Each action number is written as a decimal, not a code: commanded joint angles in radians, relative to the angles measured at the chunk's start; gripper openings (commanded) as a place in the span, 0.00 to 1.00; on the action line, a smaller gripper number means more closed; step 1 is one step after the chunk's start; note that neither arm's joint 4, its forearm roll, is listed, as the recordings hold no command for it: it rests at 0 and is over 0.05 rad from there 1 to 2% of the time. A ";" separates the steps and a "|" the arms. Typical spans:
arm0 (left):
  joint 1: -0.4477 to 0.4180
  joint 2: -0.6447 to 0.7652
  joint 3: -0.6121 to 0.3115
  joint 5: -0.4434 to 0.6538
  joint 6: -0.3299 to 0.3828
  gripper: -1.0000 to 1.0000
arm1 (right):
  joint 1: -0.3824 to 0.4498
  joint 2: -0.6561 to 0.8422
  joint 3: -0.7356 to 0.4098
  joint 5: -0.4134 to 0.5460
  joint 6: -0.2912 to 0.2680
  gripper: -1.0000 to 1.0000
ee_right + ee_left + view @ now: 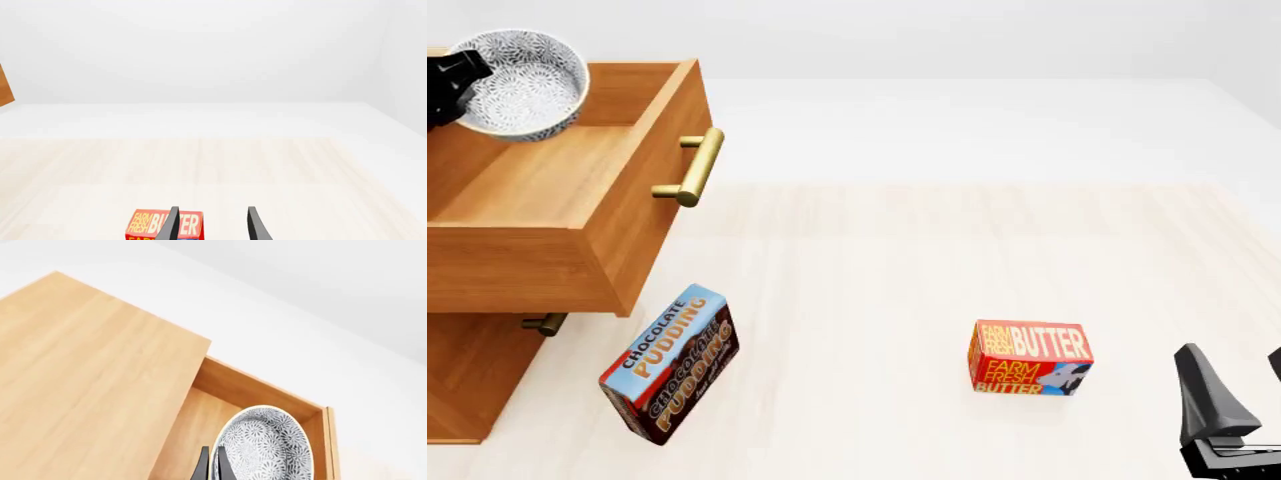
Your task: Put the bowl in the top drawer of the cabinet.
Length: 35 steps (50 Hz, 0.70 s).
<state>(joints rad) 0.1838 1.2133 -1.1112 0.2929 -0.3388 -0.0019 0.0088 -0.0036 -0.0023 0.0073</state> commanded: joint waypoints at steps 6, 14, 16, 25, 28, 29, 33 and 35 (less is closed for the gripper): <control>-0.012 0.023 0.014 -0.021 0.005 0.00 | 0.000 0.000 0.000 0.000 0.000 1.00; -0.008 0.025 0.024 -0.026 0.015 0.00 | 0.000 0.000 0.000 0.000 0.000 1.00; -0.006 0.027 0.027 -0.026 0.016 0.00 | 0.000 0.000 0.000 0.000 0.000 1.00; -0.005 0.031 0.033 -0.031 0.020 0.00 | 0.000 0.000 0.000 0.000 0.000 1.00; -0.004 0.034 0.036 -0.031 0.018 0.00 | 0.000 0.000 0.000 0.000 0.000 1.00; -0.005 0.035 0.035 -0.030 0.017 0.00 | 0.000 0.000 0.000 0.000 0.000 1.00; -0.002 0.036 0.041 -0.032 0.018 0.00 | 0.000 0.000 0.000 0.000 0.000 1.00; -0.001 0.035 0.042 -0.033 0.020 0.00 | 0.000 0.000 0.000 0.000 0.000 1.00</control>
<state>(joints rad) 0.1781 1.2463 -1.0741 0.2652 -0.3263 -0.0018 0.0089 -0.0036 -0.0023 0.0073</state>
